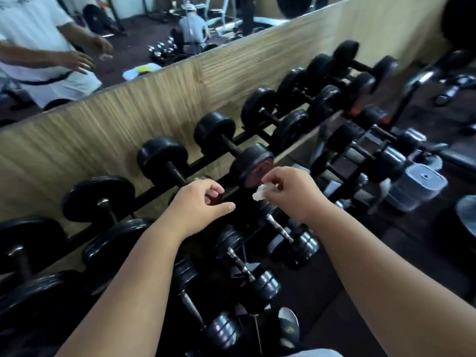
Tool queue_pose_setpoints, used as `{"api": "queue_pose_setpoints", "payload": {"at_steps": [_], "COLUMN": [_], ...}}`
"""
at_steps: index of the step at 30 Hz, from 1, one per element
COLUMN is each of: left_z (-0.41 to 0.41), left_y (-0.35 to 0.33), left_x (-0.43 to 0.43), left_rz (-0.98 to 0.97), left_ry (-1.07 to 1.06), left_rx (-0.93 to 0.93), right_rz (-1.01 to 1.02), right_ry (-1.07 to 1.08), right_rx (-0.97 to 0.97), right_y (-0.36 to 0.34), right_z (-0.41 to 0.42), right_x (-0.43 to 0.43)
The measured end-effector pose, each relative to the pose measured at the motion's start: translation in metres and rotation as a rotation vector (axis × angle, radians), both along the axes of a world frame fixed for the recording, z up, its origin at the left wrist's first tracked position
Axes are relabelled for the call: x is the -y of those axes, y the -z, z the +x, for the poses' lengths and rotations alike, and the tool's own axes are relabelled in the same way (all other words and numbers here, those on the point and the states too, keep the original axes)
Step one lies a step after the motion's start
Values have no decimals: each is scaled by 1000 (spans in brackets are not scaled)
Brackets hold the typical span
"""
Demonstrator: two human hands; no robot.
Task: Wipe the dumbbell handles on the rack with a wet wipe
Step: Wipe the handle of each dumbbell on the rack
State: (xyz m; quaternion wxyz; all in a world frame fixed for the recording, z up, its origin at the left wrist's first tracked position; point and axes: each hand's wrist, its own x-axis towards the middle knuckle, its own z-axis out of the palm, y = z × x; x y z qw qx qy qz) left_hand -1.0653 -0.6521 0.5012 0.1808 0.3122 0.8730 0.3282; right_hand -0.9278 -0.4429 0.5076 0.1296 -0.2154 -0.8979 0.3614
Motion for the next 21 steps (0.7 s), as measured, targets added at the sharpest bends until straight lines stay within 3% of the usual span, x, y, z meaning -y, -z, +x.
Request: {"api": "queue_pose_setpoints", "payload": {"at_steps": [9,21], "left_z": [59,85], "left_y": [10,29], "left_x": [-22,-148], "left_rz": [38,-42], "left_ry": [166,54], "left_rx": [45,21], "right_rz": [116,-106], "right_ry": [101,96], "right_rx": [72,-42], "right_y": [-8,16], "right_z": [91,126], "right_x": [-9,-137]}}
